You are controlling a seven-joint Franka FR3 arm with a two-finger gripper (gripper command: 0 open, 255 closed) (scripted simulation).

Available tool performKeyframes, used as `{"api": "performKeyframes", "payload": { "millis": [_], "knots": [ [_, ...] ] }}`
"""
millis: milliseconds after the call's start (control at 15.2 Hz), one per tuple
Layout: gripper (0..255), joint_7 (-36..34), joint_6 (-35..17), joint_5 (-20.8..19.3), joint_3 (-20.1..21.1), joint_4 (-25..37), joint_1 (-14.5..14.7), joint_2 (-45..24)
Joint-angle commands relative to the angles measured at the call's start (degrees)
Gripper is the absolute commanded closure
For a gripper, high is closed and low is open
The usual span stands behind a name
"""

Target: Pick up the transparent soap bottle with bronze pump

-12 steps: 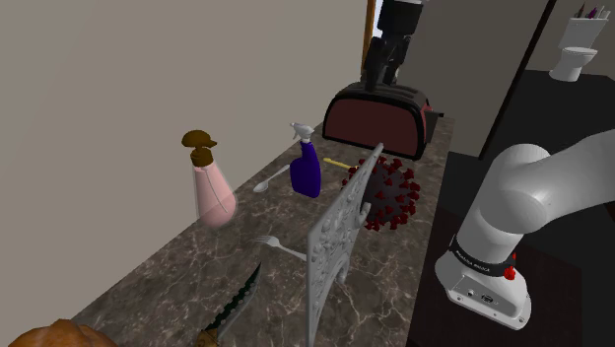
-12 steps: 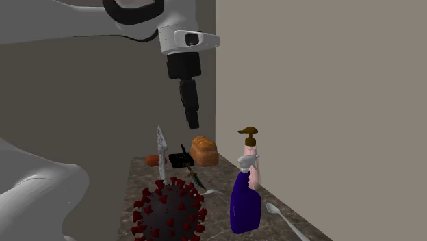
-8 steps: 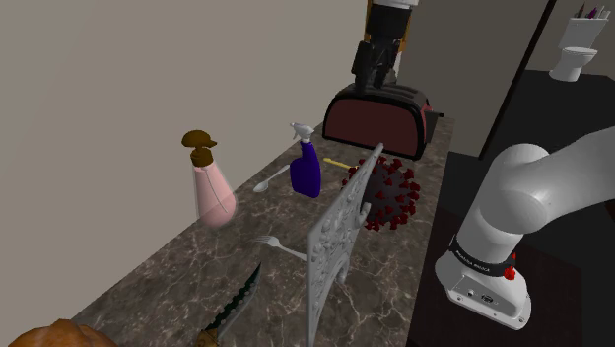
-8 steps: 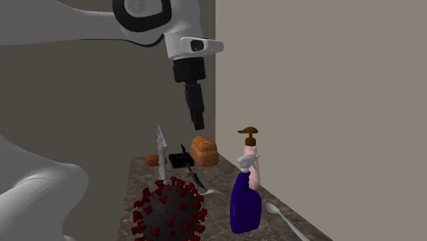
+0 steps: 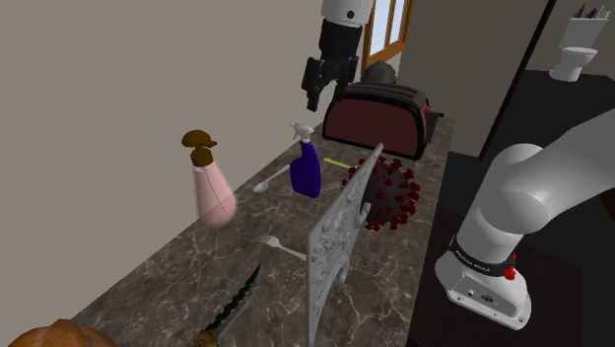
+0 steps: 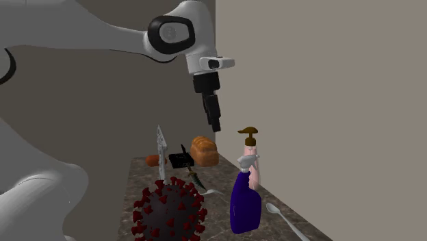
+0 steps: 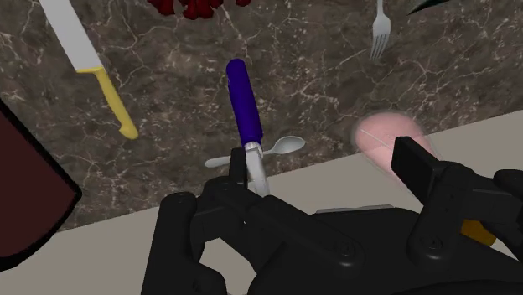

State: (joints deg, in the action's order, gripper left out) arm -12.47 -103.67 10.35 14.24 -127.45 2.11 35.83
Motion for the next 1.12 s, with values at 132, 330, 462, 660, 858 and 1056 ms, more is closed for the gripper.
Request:
{"api": "performKeyframes", "payload": {
  "millis": [132,330,462,660,858,1056],
  "knots": [
    [0,-5.0,-4.8,0.0,4.5,3.2,-0.3,-6.1],
    [0,-9.0,-8.0,-1.0,7.9,6.4,-0.7,-11.3],
    [0,-11.9,-9.9,-2.2,10.3,8.9,-1.1,-15.0],
    [0,-16.6,-12.2,-5.1,13.7,13.3,-1.7,-20.9],
    [0,-21.8,-13.9,-9.3,16.9,18.5,-2.0,-27.5],
    [0,-27.5,-14.6,-14.9,19.6,24.6,-1.4,-34.7]
  ]
}}
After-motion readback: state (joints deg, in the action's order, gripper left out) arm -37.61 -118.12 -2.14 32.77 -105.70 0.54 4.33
